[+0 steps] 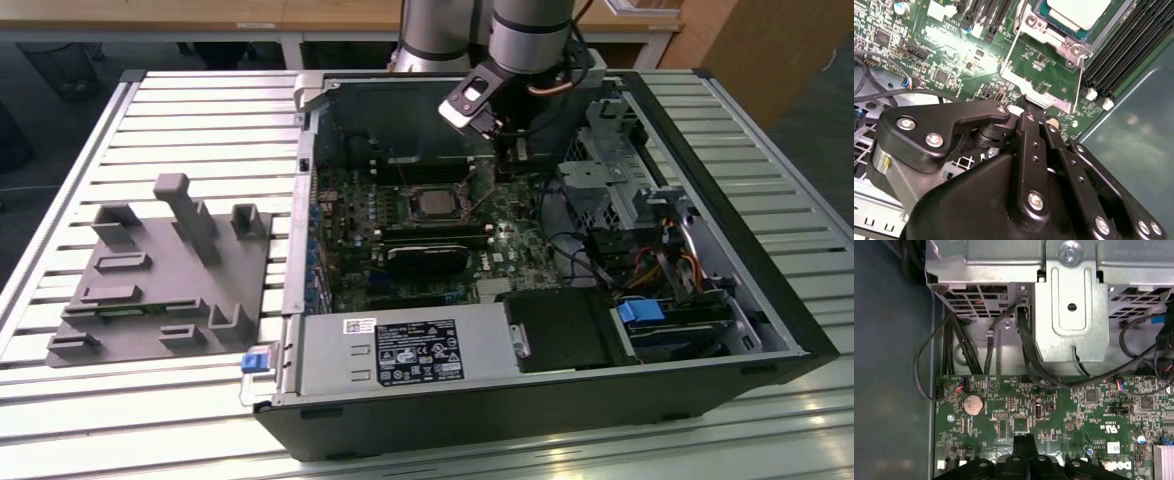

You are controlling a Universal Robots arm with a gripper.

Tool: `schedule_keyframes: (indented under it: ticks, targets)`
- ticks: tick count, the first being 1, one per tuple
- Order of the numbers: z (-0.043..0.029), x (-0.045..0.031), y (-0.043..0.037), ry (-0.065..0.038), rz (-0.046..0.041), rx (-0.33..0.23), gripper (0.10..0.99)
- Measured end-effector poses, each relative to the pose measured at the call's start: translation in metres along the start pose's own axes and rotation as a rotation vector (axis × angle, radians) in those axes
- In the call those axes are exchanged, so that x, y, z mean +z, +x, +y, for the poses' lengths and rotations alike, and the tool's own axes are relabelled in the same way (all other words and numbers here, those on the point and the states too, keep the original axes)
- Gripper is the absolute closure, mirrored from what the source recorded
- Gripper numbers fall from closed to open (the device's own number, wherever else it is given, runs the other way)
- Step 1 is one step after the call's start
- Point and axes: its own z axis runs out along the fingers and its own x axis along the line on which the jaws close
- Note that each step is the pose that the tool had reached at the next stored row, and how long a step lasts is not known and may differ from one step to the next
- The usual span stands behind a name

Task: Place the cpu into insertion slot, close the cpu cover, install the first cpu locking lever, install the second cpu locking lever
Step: 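Close the cpu cover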

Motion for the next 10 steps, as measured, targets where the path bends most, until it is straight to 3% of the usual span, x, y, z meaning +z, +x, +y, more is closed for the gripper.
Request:
schedule_keyframes:
  ticks: [10]
  targets:
    - [-0.0075,-0.0006,-0.0001,0.0,-0.0001,0.0,0.98]
